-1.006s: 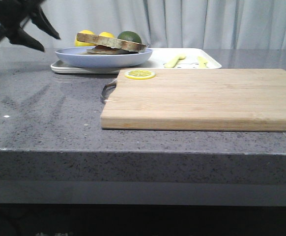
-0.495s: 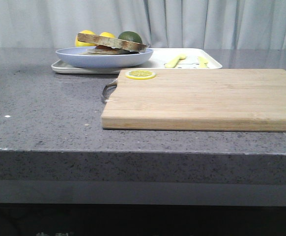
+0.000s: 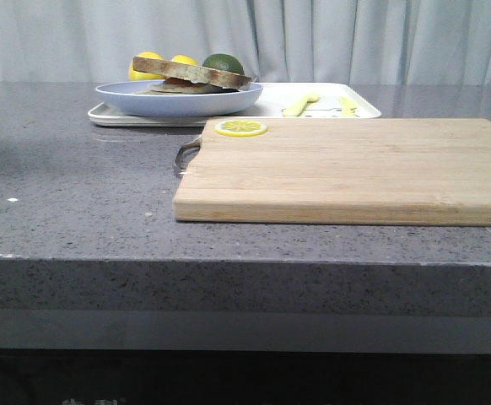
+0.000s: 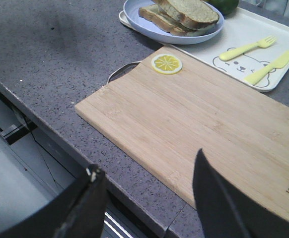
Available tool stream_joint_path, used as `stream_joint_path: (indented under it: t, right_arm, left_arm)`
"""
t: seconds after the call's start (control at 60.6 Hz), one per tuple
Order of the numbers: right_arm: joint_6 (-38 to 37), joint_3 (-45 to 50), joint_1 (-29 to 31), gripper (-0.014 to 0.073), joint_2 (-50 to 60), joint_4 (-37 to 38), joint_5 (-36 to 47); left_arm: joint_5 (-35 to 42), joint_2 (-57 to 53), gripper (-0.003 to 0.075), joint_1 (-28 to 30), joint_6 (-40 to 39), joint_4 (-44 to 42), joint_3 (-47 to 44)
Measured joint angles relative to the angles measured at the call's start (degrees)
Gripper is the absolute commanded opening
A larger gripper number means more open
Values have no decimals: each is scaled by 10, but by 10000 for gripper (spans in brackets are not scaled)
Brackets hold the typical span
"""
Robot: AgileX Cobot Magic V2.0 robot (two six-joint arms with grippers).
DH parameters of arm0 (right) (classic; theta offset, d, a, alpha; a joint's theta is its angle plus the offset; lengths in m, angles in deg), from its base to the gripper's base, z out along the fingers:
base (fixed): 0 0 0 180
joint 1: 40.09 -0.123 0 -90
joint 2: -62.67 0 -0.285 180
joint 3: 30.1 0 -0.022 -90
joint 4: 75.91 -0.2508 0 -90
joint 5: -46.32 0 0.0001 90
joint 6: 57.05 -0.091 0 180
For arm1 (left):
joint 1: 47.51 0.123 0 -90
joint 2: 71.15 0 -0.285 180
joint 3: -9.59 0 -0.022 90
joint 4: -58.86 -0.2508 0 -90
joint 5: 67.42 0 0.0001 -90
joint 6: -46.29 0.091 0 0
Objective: Place bread and move sandwich to tray
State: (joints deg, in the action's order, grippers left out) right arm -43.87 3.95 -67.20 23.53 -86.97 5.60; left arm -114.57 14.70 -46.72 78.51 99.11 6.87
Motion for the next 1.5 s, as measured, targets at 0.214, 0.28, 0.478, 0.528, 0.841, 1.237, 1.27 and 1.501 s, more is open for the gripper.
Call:
stream_joint_path:
  t: [0.214, 0.28, 0.478, 0.528, 0.841, 1.237, 1.27, 1.501]
  right_arm:
    - [0, 0, 0, 412, 0, 0, 0]
    - [0, 0, 0, 412, 0, 0, 0]
    - [0, 0, 0, 412, 0, 0, 0]
    - [0, 0, 0, 412, 0, 0, 0]
    - [0, 0, 0, 412, 0, 0, 0]
    - [0, 0, 0, 412, 0, 0, 0]
    - [0, 0, 0, 405, 0, 0, 0]
    - [0, 0, 0, 105, 0, 0, 0]
  left_arm:
    - [0, -120, 350, -58, -43, -87, -95]
    - [-1, -153, 350, -74, -83, -139, -116]
    - [-21, -246, 350, -103, -224, -312, -162]
    - [-32, -266, 350, -105, -252, -344, -171]
    - [-86, -345, 350, -156, -292, -424, -209]
    - [-80, -422, 350, -189, -367, -488, -243]
    - [-75, -423, 350, -189, -368, -488, -245]
    - [-54, -423, 223, -189, -372, -485, -245]
